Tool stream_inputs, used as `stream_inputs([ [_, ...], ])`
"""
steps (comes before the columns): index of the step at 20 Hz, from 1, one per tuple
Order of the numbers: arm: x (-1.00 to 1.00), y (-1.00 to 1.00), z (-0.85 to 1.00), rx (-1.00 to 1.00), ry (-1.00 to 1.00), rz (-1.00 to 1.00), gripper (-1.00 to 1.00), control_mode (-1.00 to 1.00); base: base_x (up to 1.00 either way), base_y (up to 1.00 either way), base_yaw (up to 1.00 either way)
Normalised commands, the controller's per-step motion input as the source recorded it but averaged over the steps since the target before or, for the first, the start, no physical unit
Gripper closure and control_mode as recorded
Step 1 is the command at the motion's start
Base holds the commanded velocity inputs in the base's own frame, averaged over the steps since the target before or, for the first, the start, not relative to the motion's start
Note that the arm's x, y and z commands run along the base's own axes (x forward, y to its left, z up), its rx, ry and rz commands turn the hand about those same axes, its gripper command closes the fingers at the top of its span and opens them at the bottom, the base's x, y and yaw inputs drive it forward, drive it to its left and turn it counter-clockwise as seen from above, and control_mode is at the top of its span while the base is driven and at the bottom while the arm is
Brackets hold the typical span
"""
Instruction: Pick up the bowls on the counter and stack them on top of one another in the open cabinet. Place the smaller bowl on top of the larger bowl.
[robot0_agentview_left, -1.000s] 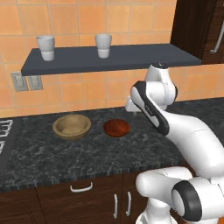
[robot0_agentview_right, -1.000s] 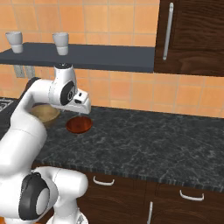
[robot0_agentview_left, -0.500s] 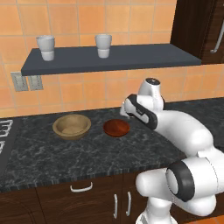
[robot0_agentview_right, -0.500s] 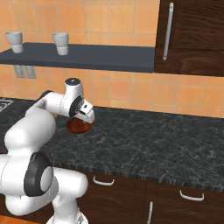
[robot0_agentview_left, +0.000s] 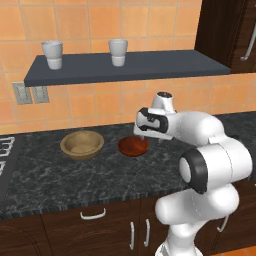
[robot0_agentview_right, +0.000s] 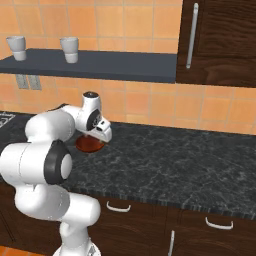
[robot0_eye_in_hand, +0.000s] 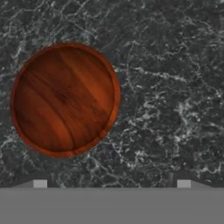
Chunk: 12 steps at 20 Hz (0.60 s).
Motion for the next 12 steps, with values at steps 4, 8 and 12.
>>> stream_inputs([
  [4,0.19,0.04,-0.51,0.0,0.15,0.0,-1.0,-1.0,0.0,0.0,0.0],
  [8,0.39,0.08,-0.5,0.0,0.06,0.0,-1.0,-1.0,0.0,0.0,0.0],
  [12,0.38,0.06,-0.45,0.0,0.01,0.0,-1.0,-1.0,0.0,0.0,0.0],
])
